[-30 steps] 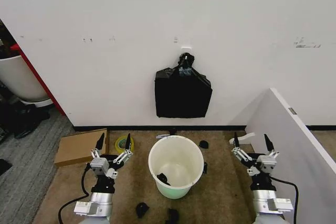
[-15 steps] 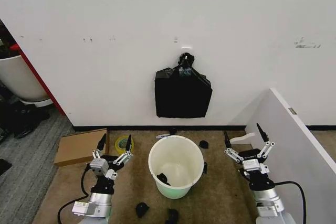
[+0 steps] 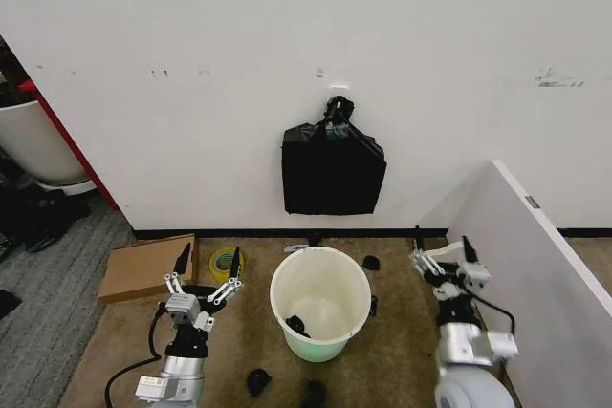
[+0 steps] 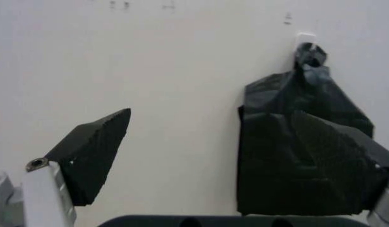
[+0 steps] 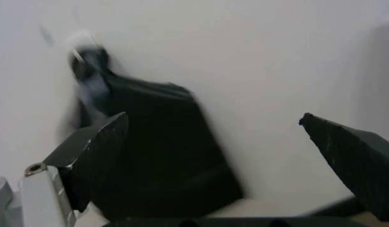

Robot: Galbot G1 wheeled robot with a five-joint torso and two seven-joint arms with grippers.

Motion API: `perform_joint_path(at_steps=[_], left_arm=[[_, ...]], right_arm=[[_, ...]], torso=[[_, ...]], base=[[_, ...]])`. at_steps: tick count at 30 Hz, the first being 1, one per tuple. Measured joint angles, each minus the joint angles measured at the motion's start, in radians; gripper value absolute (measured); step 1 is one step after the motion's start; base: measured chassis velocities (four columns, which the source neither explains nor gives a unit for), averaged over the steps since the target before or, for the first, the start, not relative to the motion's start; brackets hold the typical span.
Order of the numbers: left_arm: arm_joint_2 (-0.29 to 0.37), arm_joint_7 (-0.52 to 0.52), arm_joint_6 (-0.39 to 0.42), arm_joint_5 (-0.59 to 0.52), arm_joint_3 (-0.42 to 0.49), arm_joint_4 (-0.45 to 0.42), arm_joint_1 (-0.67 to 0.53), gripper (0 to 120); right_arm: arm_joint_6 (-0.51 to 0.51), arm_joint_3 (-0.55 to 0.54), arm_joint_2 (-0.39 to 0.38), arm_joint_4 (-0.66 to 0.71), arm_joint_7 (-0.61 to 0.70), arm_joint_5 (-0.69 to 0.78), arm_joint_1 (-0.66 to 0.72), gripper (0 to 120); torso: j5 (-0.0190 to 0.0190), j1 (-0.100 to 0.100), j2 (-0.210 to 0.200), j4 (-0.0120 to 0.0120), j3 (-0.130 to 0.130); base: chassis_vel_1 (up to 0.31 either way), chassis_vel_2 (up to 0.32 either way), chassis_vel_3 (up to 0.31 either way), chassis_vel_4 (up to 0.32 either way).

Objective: Place the garbage bag over the trash bin.

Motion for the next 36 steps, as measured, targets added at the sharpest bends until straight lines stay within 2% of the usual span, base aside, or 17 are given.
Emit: perform_joint_path(at_steps=[1, 4, 5, 6, 10, 14, 18, 22, 24, 25, 26, 27, 29, 31, 36], left_arm=[[0.002, -0.006, 0.000, -0.008, -0.004, -0.011, 0.015, 100], [0.005, -0.013, 0.000, -0.014, -0.007, -0.024, 0.039, 100], [0.004, -0.015, 0.000, -0.013, -0.012, -0.030, 0.051, 100], [0.004, -0.015, 0.000, -0.013, -0.012, -0.030, 0.051, 100], [-0.002, -0.027, 0.007, 0.005, -0.018, -0.043, 0.062, 100], [-0.008, -0.033, 0.016, 0.014, -0.018, -0.050, 0.063, 100], [-0.017, -0.070, 0.075, -0.026, -0.015, -0.091, 0.071, 100], [-0.018, -0.085, 0.092, -0.046, -0.015, -0.100, 0.073, 100], [-0.019, -0.094, 0.098, -0.050, -0.017, -0.096, 0.068, 100], [-0.019, -0.095, 0.098, -0.050, -0.017, -0.096, 0.068, 100], [-0.019, -0.100, 0.099, -0.050, -0.018, -0.086, 0.067, 100], [-0.019, -0.103, 0.099, -0.050, -0.018, -0.081, 0.067, 100], [-0.019, -0.109, 0.098, -0.048, -0.018, -0.069, 0.064, 100], [-0.019, -0.111, 0.098, -0.047, -0.018, -0.065, 0.063, 100], [-0.017, -0.120, 0.098, -0.045, -0.015, -0.048, 0.048, 100]], right_arm=[[-0.014, -0.018, 0.000, -0.028, -0.021, 0.104, 0.065, 100], [-0.028, -0.050, 0.016, -0.094, -0.050, 0.260, 0.187, 100], [-0.052, -0.072, 0.038, -0.144, -0.055, 0.351, 0.279, 100], [-0.052, -0.072, 0.038, -0.144, -0.055, 0.351, 0.279, 100], [-0.118, -0.099, 0.108, -0.253, -0.039, 0.482, 0.440, 100], [-0.157, -0.104, 0.148, -0.315, -0.012, 0.512, 0.520, 100], [-0.180, -0.123, 0.189, -0.438, 0.007, 0.510, 0.641, 100], [-0.178, -0.126, 0.196, -0.467, -0.004, 0.507, 0.668, 97], [-0.177, -0.129, 0.204, -0.500, -0.015, 0.501, 0.702, 88], [-0.177, -0.130, 0.205, -0.501, -0.015, 0.501, 0.703, 88], [-0.180, -0.132, 0.210, -0.514, -0.018, 0.492, 0.720, 80], [-0.180, -0.134, 0.214, -0.518, -0.018, 0.487, 0.725, 77], [-0.181, -0.136, 0.220, -0.524, -0.019, 0.478, 0.732, 68], [-0.181, -0.136, 0.222, -0.525, -0.020, 0.475, 0.733, 65], [-0.174, -0.139, 0.225, -0.527, -0.039, 0.451, 0.728, 43]], torso=[[0.0001, 0.000, 0.000, 0.0000, 0.000], [0.0002, 0.000, 0.000, -0.0001, 0.000], [0.0002, 0.000, 0.000, 0.0003, 0.000], [0.0002, 0.000, 0.000, 0.0003, 0.000], [0.0000, 0.000, 0.000, 0.0000, 0.000], [-0.0001, 0.000, 0.000, -0.0001, 0.000], [0.0002, 0.000, 0.000, -0.0001, 0.000], [0.0002, 0.000, 0.000, -0.0001, 0.000], [0.0001, 0.000, 0.000, -0.0002, 0.000], [0.0001, 0.000, 0.000, -0.0002, 0.000], [0.0000, 0.000, 0.000, -0.0002, 0.000], [0.0001, 0.000, 0.000, -0.0002, 0.000], [0.0001, 0.000, 0.000, -0.0001, 0.000], [0.0000, 0.000, 0.000, -0.0001, 0.000], [0.0002, 0.000, 0.000, -0.0002, 0.000]], base=[[0.000, 0.000, 0.000, 0.000], [0.000, 0.000, 0.000, 0.000], [0.000, 0.000, 0.000, 0.000], [0.000, 0.000, 0.000, 0.000], [0.000, 0.000, 0.000, 0.000], [0.000, 0.000, 0.000, 0.000], [0.000, 0.000, 0.000, 0.000], [0.000, 0.000, 0.000, 0.000], [0.000, 0.000, 0.000, 0.000], [0.000, 0.000, 0.000, 0.000], [0.000, 0.000, 0.000, 0.000], [0.000, 0.000, 0.000, 0.000], [0.000, 0.000, 0.000, 0.000], [0.000, 0.000, 0.000, 0.000], [0.000, 0.000, 0.000, 0.000]])
